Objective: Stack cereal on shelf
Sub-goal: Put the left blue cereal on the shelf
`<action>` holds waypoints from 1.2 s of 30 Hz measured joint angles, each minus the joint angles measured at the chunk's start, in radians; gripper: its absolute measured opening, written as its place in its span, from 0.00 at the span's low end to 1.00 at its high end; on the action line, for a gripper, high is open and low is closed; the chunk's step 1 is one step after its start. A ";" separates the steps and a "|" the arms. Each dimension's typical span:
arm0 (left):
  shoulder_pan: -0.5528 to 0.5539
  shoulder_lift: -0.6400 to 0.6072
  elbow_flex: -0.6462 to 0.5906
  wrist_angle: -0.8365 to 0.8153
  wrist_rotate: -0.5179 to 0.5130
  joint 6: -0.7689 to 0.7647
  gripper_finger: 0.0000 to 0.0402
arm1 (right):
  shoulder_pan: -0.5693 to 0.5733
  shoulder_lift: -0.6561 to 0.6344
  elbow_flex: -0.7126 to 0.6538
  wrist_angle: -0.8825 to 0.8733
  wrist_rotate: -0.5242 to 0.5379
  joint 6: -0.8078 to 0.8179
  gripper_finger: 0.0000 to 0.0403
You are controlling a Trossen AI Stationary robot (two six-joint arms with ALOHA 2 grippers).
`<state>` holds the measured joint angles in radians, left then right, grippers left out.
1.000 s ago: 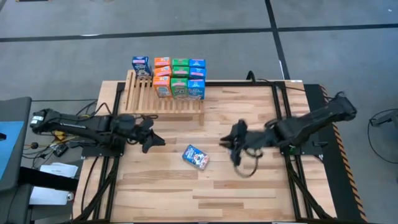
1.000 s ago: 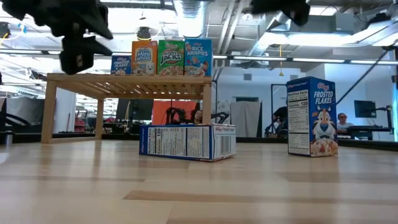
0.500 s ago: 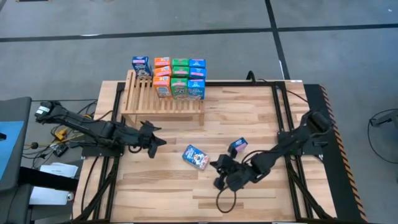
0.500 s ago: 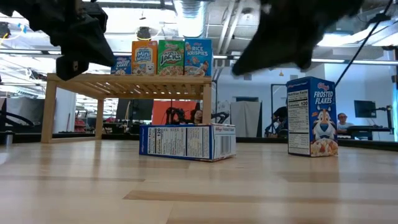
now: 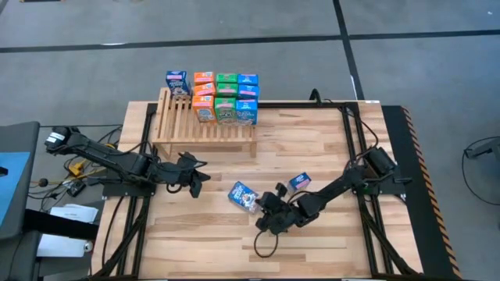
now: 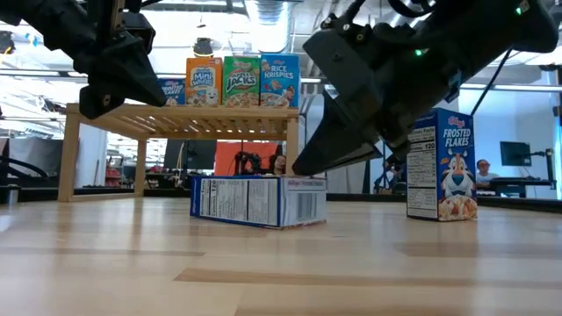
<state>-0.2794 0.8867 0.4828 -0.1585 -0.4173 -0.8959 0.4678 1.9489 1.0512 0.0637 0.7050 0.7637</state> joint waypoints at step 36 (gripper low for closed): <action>-0.001 0.228 0.000 0.257 -0.062 -0.119 0.15 | 0.174 -0.092 0.001 -0.162 0.192 0.147 0.02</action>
<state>-0.2802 1.1149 0.4828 0.0982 -0.4793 -1.0153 0.6420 1.8569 1.0518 -0.0982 0.8974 0.9104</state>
